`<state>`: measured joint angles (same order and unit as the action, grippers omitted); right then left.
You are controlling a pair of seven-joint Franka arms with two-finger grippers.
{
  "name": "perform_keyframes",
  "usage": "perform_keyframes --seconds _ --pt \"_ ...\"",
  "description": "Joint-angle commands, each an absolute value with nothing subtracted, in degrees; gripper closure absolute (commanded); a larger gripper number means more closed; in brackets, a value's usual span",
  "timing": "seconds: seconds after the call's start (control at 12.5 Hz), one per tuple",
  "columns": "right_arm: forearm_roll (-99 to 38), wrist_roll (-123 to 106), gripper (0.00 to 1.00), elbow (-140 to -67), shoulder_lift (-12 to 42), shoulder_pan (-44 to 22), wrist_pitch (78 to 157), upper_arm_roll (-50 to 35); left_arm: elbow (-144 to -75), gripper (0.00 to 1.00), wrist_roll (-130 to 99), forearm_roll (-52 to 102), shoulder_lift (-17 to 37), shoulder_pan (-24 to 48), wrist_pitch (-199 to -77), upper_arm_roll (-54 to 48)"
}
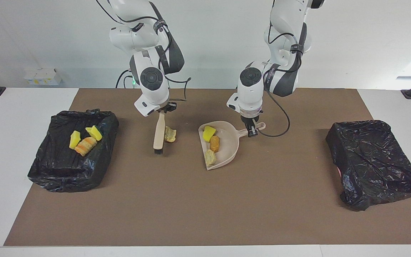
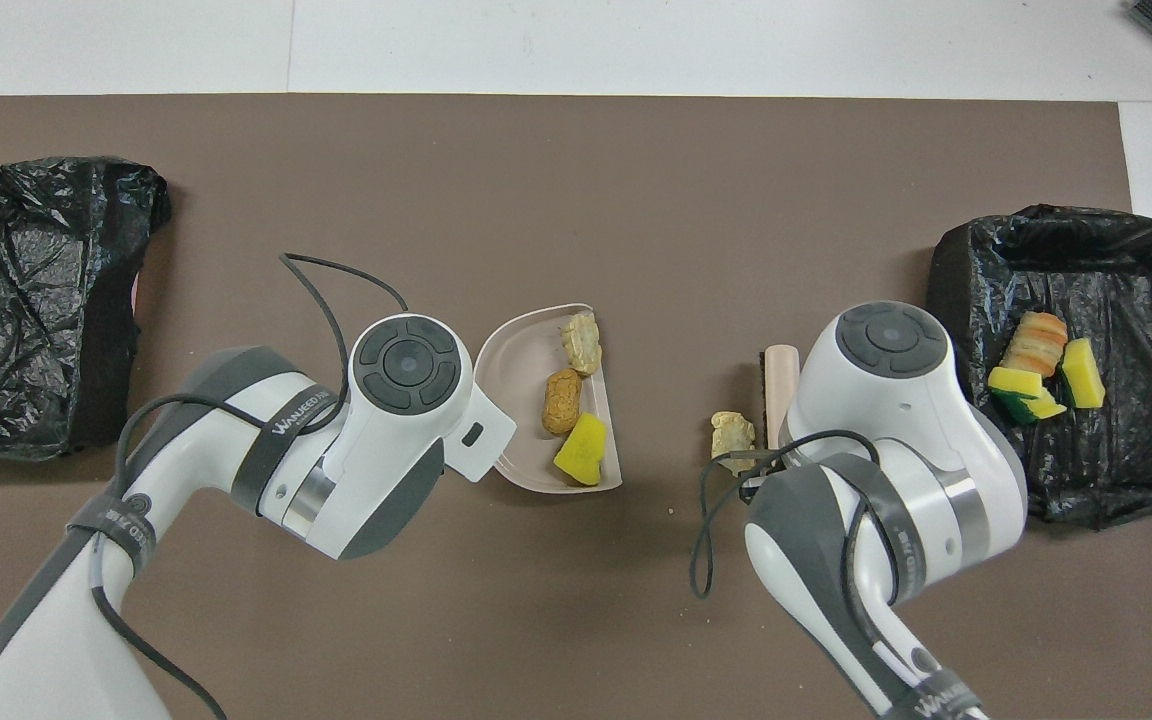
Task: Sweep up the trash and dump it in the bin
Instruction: 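Brush the remaining crust into the dustpan with the right gripper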
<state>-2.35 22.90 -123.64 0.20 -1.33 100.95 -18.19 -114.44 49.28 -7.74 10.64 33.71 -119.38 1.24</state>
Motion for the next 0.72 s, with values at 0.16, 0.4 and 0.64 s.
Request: perform_keyframes --seconds 0.16,0.4,0.64 --pt "-8.14 28.80 1.00 -138.60 -10.55 -0.88 108.19 -18.98 -120.23 1.00 52.21 -7.73 7.38 33.92 -122.60 1.14" --pt "-9.49 30.93 1.00 -137.91 -7.13 -5.08 112.75 -19.16 -120.59 1.00 52.12 -7.73 7.12 34.63 -123.22 1.14" --pt "-9.58 34.09 1.00 -129.24 1.46 -9.82 112.42 -19.25 -121.02 1.00 51.94 -7.73 6.77 34.72 -123.31 1.06"
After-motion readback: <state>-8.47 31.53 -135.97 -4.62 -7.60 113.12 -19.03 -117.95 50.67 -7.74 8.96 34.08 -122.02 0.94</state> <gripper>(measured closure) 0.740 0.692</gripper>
